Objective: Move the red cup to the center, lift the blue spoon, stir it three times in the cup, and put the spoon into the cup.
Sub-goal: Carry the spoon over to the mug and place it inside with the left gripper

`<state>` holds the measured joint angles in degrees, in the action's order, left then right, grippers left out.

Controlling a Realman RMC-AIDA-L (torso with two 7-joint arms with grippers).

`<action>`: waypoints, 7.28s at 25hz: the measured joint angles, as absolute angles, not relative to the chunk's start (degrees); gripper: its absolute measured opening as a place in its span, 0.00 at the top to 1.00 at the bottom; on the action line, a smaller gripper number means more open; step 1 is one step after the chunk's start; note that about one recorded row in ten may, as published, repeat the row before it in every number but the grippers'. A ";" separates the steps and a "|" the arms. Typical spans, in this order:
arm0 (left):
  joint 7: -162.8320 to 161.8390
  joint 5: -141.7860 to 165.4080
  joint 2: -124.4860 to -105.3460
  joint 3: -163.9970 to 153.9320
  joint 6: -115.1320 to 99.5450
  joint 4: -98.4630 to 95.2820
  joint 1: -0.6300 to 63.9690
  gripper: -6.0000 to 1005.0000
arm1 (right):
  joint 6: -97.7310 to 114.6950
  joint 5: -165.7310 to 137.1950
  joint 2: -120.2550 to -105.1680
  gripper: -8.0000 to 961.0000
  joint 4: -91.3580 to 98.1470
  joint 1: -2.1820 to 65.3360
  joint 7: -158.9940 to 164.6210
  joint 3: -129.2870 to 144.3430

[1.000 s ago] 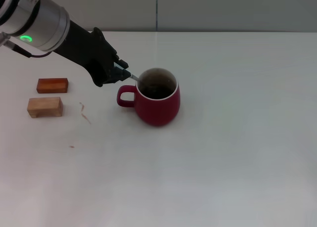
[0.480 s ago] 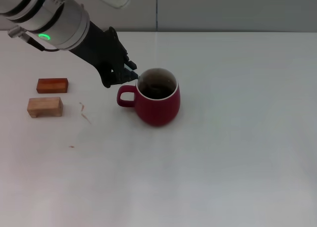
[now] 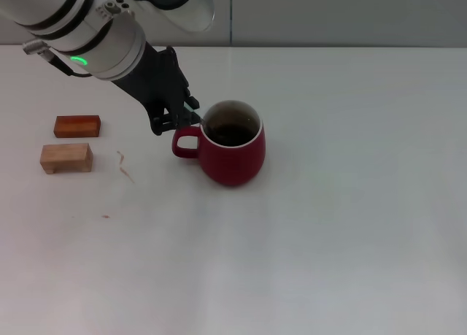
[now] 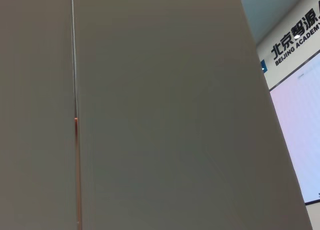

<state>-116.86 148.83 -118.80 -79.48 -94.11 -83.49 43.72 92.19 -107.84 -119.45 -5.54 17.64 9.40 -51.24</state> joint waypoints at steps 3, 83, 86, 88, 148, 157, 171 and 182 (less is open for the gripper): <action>-117.24 149.78 -118.82 -80.93 -94.47 -83.82 43.94 0.84 | 92.21 -107.84 -119.45 0.27 -5.59 17.53 9.40 -51.23; -118.54 139.62 -118.96 -88.64 -78.83 -78.66 43.17 0.83 | 94.40 -107.83 -119.33 0.27 -5.98 15.99 9.49 -49.77; -119.14 141.31 -118.92 -88.69 -77.64 -78.66 42.92 0.83 | 94.41 -107.83 -119.32 0.27 -5.98 15.99 9.49 -49.74; -119.20 141.60 -118.91 -88.70 -77.63 -78.66 42.91 0.83 | 94.41 -107.83 -119.28 0.27 -5.98 15.99 9.50 -49.74; -124.09 148.70 -118.82 -91.61 -77.74 -80.28 41.38 0.83 | 94.49 -107.84 -119.00 0.27 -5.62 16.55 9.49 -49.74; -124.15 148.71 -118.88 -91.58 -81.92 -81.44 41.74 0.83 | 94.49 -107.84 -119.00 0.27 -5.63 16.61 9.49 -49.74; -123.97 142.32 -118.86 -91.74 -80.63 -82.13 41.16 0.83 | 94.44 -107.84 -119.00 0.27 -5.55 16.70 9.49 -49.74; -124.09 141.43 -118.72 -91.74 -79.47 -81.52 40.31 0.83 | 94.46 -107.84 -119.00 0.27 -5.44 16.70 9.49 -49.75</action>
